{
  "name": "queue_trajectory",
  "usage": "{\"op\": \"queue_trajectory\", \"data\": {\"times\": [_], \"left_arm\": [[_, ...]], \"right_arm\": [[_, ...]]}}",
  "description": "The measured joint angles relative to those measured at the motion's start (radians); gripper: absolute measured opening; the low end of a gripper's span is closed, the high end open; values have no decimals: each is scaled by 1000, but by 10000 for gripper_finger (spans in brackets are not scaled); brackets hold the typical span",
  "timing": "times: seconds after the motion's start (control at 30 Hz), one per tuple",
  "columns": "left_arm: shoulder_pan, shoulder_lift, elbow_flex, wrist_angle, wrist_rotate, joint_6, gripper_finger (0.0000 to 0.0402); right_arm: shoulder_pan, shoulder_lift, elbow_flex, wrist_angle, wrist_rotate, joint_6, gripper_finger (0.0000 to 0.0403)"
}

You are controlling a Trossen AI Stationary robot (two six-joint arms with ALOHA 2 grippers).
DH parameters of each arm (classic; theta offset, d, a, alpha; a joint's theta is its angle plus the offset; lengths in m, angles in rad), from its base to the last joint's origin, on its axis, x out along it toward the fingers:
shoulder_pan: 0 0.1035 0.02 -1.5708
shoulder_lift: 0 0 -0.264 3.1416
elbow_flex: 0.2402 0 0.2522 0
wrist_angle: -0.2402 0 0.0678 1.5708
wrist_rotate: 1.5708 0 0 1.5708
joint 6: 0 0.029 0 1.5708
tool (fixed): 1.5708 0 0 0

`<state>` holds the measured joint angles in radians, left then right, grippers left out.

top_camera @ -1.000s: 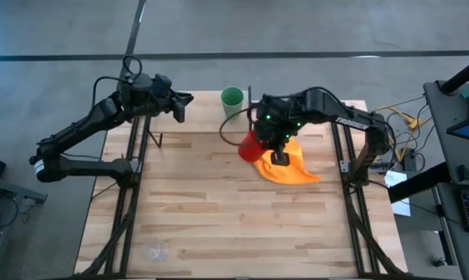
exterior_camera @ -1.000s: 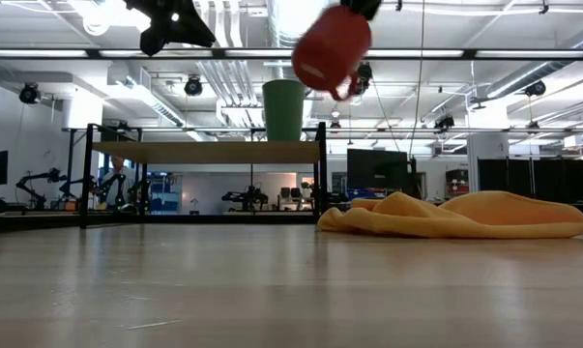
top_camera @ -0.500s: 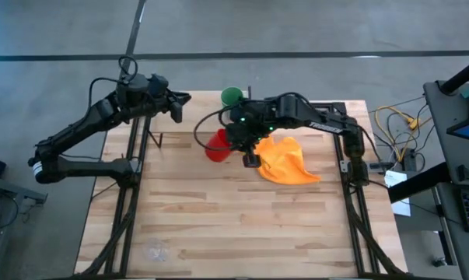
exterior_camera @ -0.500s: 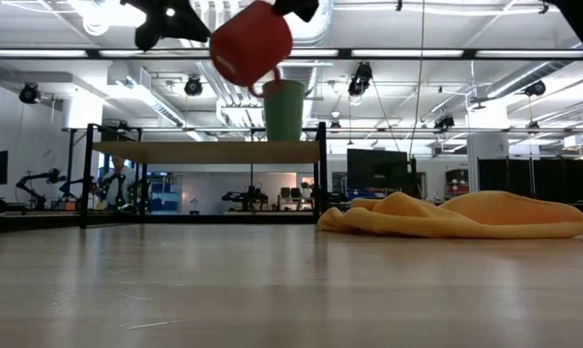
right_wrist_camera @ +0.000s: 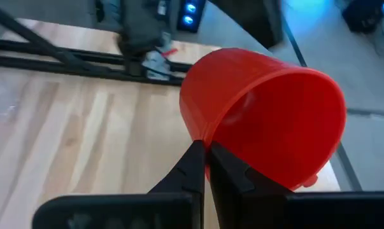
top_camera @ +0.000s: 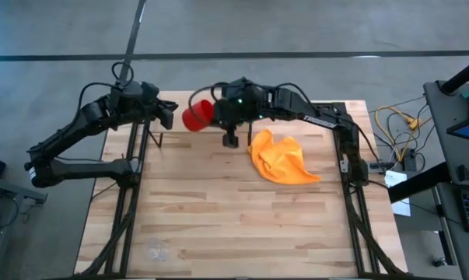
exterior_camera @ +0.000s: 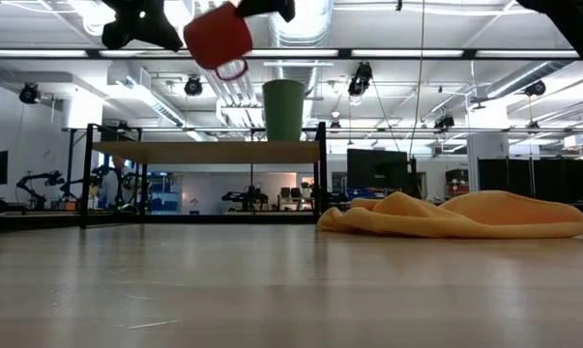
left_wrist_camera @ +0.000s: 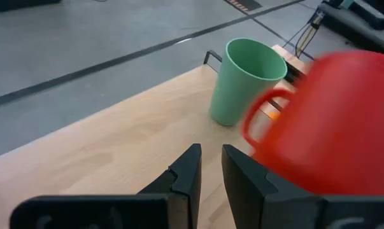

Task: Stack small to large cups/mugs on shelf
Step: Put the red mug on the shelf

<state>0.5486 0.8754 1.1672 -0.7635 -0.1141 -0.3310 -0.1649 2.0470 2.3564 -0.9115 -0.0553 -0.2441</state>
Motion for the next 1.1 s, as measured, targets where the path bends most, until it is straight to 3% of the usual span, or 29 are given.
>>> {"op": "queue_trajectory", "data": {"times": [0.13, 0.37, 0.67, 1.0, 1.1], "left_arm": [[-9, 3, 3, -3, 0, 3, 49], [-9, 36, -2, -6, -8, 32, 49], [-8, 117, -14, -64, -76, 50, 49], [-9, 190, -14, -57, -83, 49, 49], [-9, 199, -14, -57, -150, 49, 49]], "right_arm": [[-30, 38, 0, 32, -3, 25, 8], [-41, 102, 0, 166, -100, 61, 8], [-58, 133, -1, 221, -38, 46, 8], [-104, 134, -1, 233, -27, 52, 8], [-106, 134, -1, 224, -24, 49, 8]]}}
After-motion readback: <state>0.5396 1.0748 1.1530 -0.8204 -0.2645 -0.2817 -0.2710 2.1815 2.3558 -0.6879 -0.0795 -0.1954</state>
